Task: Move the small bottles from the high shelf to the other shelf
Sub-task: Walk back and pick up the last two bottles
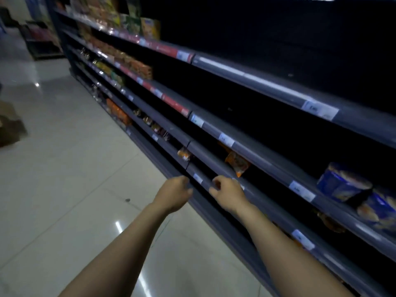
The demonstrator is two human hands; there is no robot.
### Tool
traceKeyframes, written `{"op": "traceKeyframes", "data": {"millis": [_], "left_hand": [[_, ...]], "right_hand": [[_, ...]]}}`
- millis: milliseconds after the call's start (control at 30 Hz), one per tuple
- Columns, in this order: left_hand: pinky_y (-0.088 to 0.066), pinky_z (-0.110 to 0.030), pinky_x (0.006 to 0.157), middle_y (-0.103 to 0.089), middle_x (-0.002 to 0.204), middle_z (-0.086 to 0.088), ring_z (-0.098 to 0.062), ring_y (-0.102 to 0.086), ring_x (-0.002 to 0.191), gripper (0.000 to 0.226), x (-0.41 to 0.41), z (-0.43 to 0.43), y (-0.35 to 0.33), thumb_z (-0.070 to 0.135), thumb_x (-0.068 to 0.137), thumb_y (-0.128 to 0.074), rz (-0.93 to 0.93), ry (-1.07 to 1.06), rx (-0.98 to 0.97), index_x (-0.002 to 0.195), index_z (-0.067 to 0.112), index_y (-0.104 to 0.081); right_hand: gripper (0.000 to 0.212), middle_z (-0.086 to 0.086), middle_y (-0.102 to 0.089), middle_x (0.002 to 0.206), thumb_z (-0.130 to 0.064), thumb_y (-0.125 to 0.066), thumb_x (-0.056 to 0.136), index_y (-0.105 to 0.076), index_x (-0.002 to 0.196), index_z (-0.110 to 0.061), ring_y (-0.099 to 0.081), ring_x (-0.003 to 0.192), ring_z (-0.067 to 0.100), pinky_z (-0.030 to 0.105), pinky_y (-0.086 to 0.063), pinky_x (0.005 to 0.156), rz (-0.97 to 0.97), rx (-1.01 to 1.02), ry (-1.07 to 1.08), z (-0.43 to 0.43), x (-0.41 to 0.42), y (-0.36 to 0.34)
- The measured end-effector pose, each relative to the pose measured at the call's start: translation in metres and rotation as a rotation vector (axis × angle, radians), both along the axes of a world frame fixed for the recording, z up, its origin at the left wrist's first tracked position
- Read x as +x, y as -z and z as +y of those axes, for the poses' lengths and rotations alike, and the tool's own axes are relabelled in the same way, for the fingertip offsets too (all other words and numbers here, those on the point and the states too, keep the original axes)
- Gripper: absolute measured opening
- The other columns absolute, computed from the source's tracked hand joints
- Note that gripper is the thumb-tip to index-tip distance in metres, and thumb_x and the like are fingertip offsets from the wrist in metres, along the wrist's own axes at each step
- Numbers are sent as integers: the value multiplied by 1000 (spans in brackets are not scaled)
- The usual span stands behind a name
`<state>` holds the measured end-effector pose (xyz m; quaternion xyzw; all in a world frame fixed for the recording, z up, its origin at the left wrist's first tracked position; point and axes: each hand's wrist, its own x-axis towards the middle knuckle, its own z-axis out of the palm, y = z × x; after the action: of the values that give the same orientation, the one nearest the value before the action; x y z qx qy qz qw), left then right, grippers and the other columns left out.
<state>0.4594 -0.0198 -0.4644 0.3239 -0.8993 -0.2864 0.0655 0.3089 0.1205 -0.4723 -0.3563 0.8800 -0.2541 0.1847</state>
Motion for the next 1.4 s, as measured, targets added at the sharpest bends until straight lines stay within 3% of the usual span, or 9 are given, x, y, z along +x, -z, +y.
{"op": "traceKeyframes", "data": {"millis": [67,167,267,567,733,933,1167,1300,1400], "left_hand": [[-49,-34,74,-70,95,-5,-30,-66,96,20,-49,-37,-32,34,86,-62,84,29,-31,94,16,-66],[-51,-32,89,-72,115,-3,-23,-66,108,41,-121,-94,-89,37,87,-64,255,80,-83,121,15,-68],[-50,-34,97,-71,121,-3,-21,-65,114,49,-187,-147,-150,40,87,-67,388,170,-138,129,16,-65],[-50,-27,90,-73,113,5,-12,-67,104,49,-340,-210,-301,45,83,-66,788,379,-212,125,21,-68],[-46,-25,90,-73,113,1,-15,-67,105,42,-391,-219,-358,36,88,-71,945,421,-211,123,14,-69],[-44,-25,88,-70,113,2,-14,-63,104,43,-418,-234,-400,34,90,-68,1026,416,-260,128,13,-66],[-43,-26,85,-68,106,3,-15,-61,98,37,-432,-286,-444,31,90,-69,1054,333,-346,122,12,-68],[-41,-25,83,-66,112,1,-16,-61,103,39,-455,-335,-457,31,88,-73,1099,292,-288,122,12,-65],[-41,-27,88,-63,125,-3,-18,-58,113,56,-473,-372,-458,35,85,-76,1092,309,-242,132,11,-58]], "right_hand": [[43,8,-72,124,-41,-68,91,-68,126,-16,-67,113,27,35,-54,95,60,-83,55,-31,-40,-35],[35,4,-75,117,-38,-69,89,-71,119,-20,-69,107,25,37,-55,94,189,-210,153,-78,-93,-95],[39,1,-75,121,-40,-70,89,-70,124,-21,-68,112,21,36,-54,98,336,-320,218,-122,-136,-160],[29,-3,-75,112,-32,-71,91,-73,117,-20,-68,102,13,20,-43,86,671,-576,465,-164,-225,-307],[22,-4,-74,102,-31,-71,91,-73,110,-18,-66,95,13,25,-50,85,848,-647,526,-160,-246,-355],[26,1,-74,108,-28,-70,93,-72,114,-13,-67,102,19,32,-53,90,974,-671,443,-178,-269,-394],[32,0,-72,115,-34,-68,96,-69,120,-13,-62,104,15,25,-45,87,963,-645,425,-222,-303,-438],[35,0,-69,115,-34,-70,95,-66,123,-13,-60,103,17,30,-49,89,962,-614,432,-253,-329,-459],[42,0,-66,116,-38,-72,93,-63,127,-14,-60,104,19,29,-44,85,936,-598,444,-274,-347,-472]]}}
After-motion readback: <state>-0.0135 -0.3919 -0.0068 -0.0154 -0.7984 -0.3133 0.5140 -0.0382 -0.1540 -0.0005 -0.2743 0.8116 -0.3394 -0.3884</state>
